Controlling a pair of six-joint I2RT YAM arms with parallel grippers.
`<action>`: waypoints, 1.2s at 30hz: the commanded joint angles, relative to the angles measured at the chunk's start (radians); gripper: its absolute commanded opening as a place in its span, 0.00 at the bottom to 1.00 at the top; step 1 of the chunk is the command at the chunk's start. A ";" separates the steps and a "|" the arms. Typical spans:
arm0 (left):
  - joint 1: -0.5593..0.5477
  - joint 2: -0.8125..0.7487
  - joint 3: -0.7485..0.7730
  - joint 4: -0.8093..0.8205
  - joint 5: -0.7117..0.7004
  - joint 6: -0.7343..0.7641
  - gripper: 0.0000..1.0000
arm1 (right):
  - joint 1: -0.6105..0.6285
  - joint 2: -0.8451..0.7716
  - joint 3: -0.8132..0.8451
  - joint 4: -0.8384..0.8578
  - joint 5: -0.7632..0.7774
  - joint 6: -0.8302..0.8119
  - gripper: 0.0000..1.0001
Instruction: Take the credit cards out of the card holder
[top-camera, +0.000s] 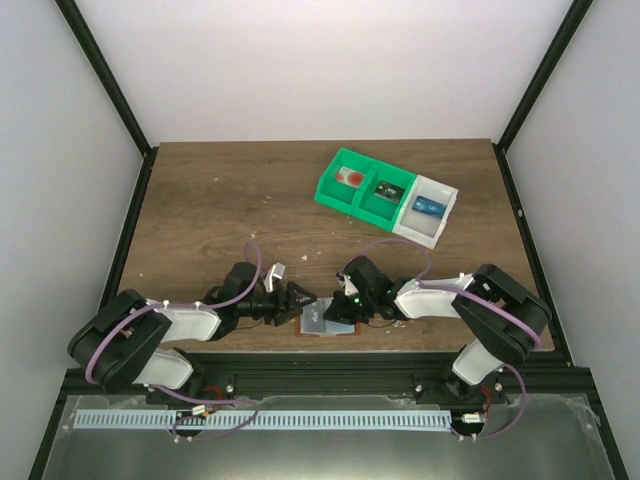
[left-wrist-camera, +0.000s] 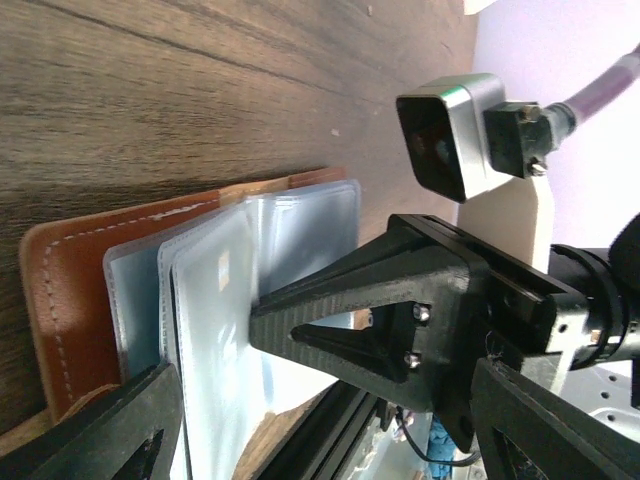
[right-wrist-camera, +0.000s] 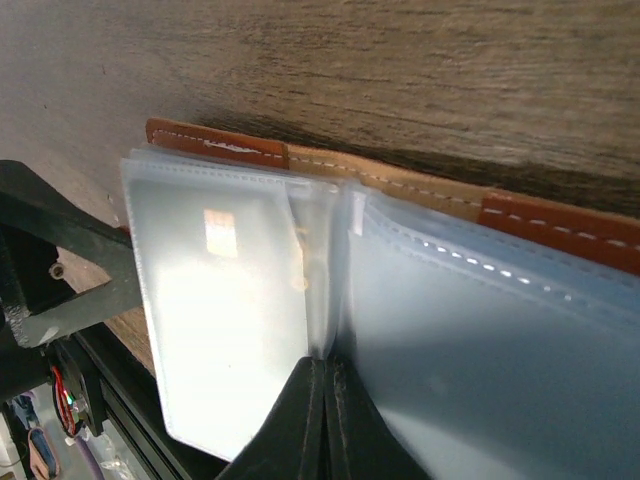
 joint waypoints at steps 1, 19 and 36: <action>-0.025 -0.033 0.012 0.029 0.016 -0.016 0.80 | 0.007 0.010 -0.031 -0.071 0.056 0.004 0.01; -0.060 -0.054 0.056 -0.072 -0.012 0.071 0.80 | 0.007 -0.025 -0.070 0.006 0.029 0.038 0.01; -0.062 -0.028 0.061 -0.085 -0.022 0.103 0.80 | 0.007 -0.038 -0.081 0.016 0.030 0.048 0.05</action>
